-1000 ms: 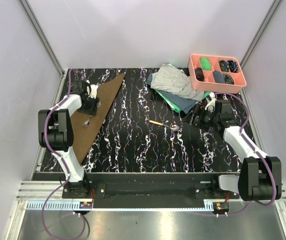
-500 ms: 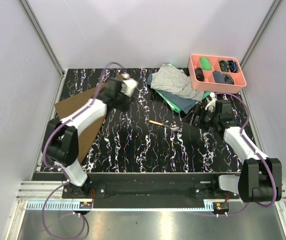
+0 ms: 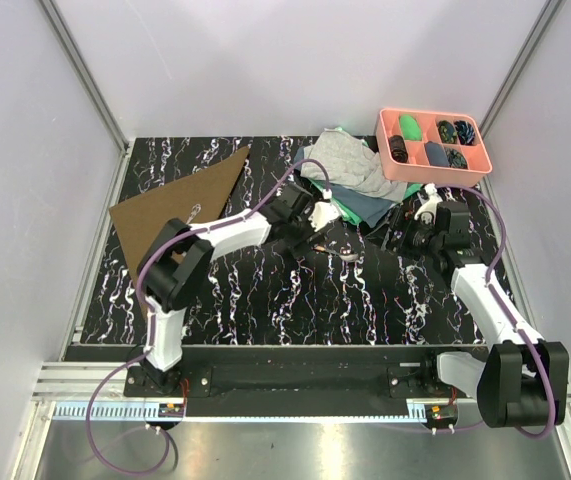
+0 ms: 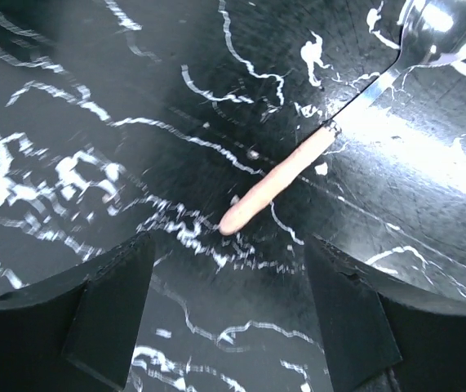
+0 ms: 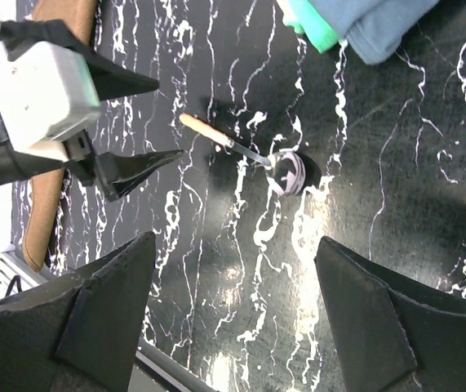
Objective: Fold the napkin, place the utensils inside, and roll it up
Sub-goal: Grab a utensil with the left arm
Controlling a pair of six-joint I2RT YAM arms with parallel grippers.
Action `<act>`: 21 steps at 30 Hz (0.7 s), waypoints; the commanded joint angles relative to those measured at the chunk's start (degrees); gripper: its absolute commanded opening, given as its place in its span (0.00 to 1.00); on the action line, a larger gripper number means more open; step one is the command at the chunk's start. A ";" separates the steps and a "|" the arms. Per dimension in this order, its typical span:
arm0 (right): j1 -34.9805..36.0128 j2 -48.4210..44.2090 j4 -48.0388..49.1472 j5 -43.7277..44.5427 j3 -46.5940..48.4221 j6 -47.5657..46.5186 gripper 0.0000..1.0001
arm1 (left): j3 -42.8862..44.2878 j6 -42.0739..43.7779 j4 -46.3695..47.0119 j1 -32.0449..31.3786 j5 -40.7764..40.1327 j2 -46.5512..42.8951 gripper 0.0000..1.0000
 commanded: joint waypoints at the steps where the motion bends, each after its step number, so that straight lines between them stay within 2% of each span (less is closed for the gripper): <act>1: -0.31 -0.42 1.62 -0.21 -0.26 -0.95 0.88 | 4.73 4.15 0.00 -0.58 3.01 1.93 0.78; 9: -0.31 1.87 1.71 -0.48 -0.17 -0.95 0.88 | 6.14 5.65 -0.61 -0.58 5.03 4.74 0.78; 21: -0.40 2.48 1.71 -0.74 0.00 -0.95 0.88 | 9.65 5.39 -6.76 -0.49 7.84 8.96 0.77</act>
